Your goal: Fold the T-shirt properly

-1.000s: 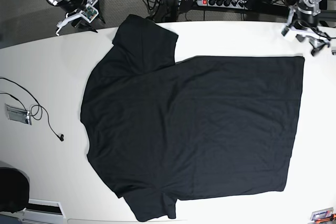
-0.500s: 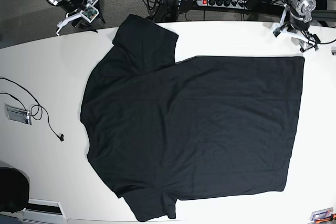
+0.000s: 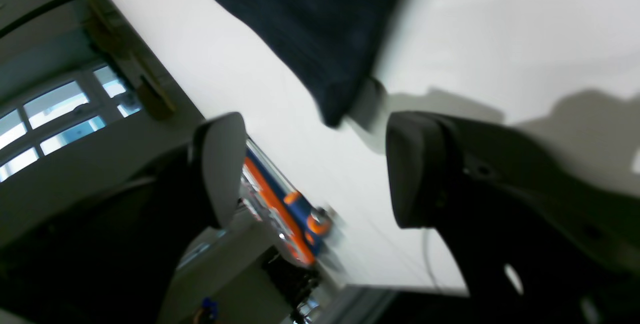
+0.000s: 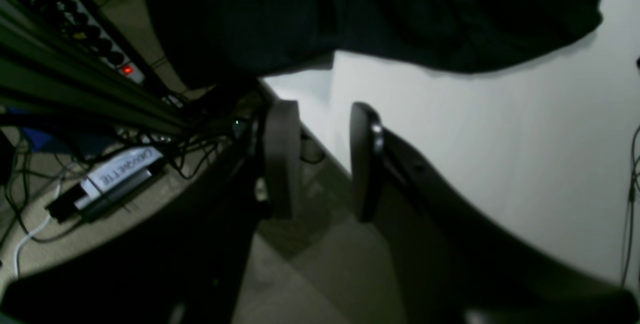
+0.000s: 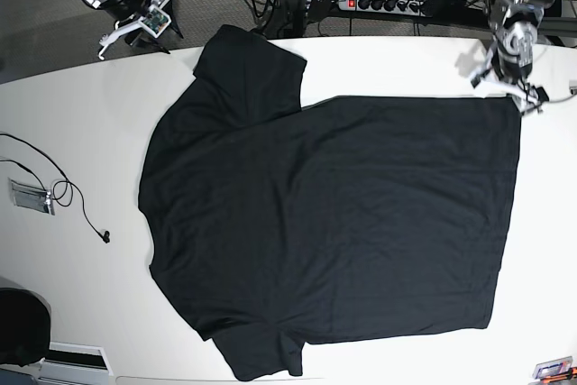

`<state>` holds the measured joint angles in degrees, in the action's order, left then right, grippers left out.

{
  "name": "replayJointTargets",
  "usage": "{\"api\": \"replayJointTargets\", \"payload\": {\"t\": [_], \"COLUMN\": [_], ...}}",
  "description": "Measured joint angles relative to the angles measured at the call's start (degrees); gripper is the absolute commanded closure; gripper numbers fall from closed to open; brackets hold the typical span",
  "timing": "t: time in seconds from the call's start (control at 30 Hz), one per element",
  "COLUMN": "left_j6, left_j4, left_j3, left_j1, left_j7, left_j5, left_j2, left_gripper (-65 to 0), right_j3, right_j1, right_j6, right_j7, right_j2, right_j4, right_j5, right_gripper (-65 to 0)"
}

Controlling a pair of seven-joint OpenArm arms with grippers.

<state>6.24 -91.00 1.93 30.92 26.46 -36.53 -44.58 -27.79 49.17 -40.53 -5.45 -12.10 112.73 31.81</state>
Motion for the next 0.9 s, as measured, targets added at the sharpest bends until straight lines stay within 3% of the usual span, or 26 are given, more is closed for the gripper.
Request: {"api": "replayJointTargets", "payload": {"t": [0.17,0.33,0.43,0.53,0.67,0.73,0.9], "left_j6": [-1.7,-1.2,-0.2,1.1,0.9,-1.2,-2.6], "left_j4": [6.7,6.2,5.0,5.0,4.7,2.3,-5.9], "left_j3": [0.5,0.4,0.7,0.9,0.9,0.6,-1.1], "left_j1": [-4.2,-4.6,-3.6,-3.6,-3.5,-3.1,-0.6], "left_j7": [-6.7,-6.7,-6.8,-7.1,-6.9,-6.4,-7.7], "left_j5": [-0.9,-0.8,-0.3,0.1,0.6,0.7,0.7], "left_j2": [-0.2,-0.2,0.0,0.2,0.4,1.4,3.1], "left_gripper": [-42.8,-39.3,-25.0,-0.3,0.0,0.0,0.0], "right_j3": [-0.2,-0.2,-0.2,-0.2,-0.2,-0.2,0.1], "right_j1": [0.2,0.3,0.3,0.4,0.4,0.3,-0.2], "right_j6": [0.2,0.2,0.2,0.2,0.2,0.2,0.2], "right_j7": [0.0,0.0,0.0,0.0,0.0,0.0,0.0], "right_j2": [-0.1,-0.1,-0.1,-0.1,-0.1,-0.1,-0.1], "right_j4": [0.0,0.0,0.0,0.0,0.0,0.0,0.0], "right_j5": [-0.2,-0.1,0.0,0.0,0.0,0.1,6.5], "right_gripper": [-16.3,-16.3,-16.2,-16.0,-15.9,-15.9,-16.2]}}
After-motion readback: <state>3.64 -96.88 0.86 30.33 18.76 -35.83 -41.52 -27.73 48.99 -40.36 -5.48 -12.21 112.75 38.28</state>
